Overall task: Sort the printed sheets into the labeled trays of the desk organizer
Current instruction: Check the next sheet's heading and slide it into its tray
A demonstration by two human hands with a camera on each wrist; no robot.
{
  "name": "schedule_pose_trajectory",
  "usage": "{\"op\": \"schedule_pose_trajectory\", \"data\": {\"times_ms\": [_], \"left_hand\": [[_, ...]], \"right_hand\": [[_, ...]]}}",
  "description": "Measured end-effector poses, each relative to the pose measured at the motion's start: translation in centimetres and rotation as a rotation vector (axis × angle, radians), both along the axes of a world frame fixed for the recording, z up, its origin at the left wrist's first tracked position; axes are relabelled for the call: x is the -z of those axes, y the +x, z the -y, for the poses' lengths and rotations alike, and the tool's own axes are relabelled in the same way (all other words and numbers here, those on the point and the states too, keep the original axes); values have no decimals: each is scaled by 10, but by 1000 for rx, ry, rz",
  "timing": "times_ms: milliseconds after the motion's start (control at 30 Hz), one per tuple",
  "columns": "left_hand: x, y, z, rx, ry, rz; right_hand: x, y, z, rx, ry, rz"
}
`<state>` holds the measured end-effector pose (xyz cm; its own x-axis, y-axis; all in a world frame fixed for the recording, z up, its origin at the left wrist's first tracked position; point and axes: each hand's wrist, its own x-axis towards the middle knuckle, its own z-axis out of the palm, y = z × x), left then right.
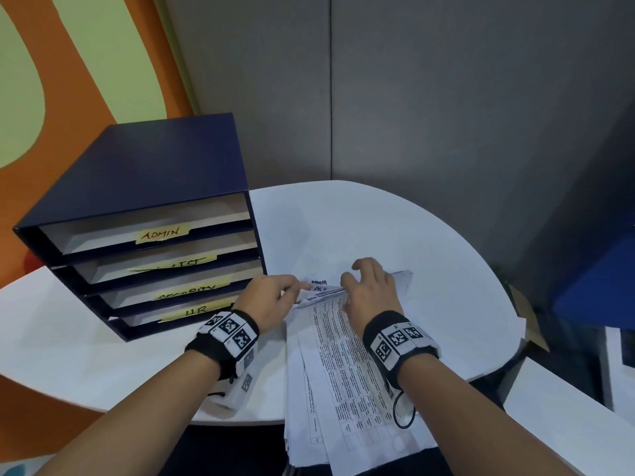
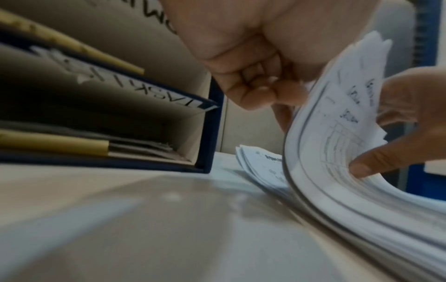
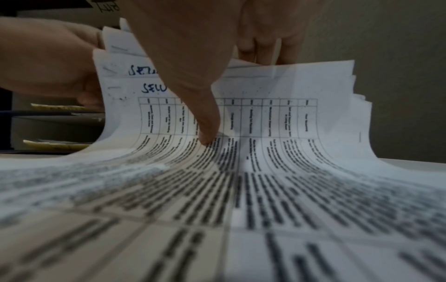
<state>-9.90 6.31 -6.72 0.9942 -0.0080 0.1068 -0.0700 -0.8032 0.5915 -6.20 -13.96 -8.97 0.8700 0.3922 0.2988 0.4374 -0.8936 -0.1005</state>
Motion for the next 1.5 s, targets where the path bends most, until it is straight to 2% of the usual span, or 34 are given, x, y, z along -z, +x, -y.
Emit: {"op": "schedule_pose_trajectory", "data": {"times_ms": [100,167,233,300,433,567,700,767,833,933,1000,1067,1133,1233,1367,1500], "left_hand": [[5,7,-3,-126,-137,-68],[6,12,0,-137,-42,-147],[10,19,6,-51,75,-270],[8,25,12,-22,53,-346],[6,36,12,-46,23,-275],[4,33,14,-43,156,-6],[9,29,13,-41,61,143],[5,25,14,1,-72,57],[4,21,12,19,-230,-115],[10,17,7,-114,-419,-188],[17,17,4,-184,-361,-201],[23,20,7,-119,-216,-290],[23,27,13,-111,-192,-362],[19,36,15,-161,-215,-299],[13,35,17,-199,-71,-79],[10,24,16,-165,-236,-42]], "right_hand": [[-2,1,1,-4,-49,-127],[0,2,3,-10,-59,-124],[0,0,3,4,-74,-120],[-1,0,2,2,-75,-123],[0,-1,4,8,-75,-107],[0,-1,3,14,-41,-105],[2,0,3,2,-57,-90],[0,0,2,-10,-77,-94],[2,0,2,3,-45,-33],[3,0,1,13,27,-60],[0,1,0,-1,-39,-152],[0,3,2,-16,-82,-173],[-1,3,2,-14,-77,-164],[-1,1,3,-19,-81,-143],[0,1,4,-20,-66,-134],[2,1,3,-14,-76,-120]]}}
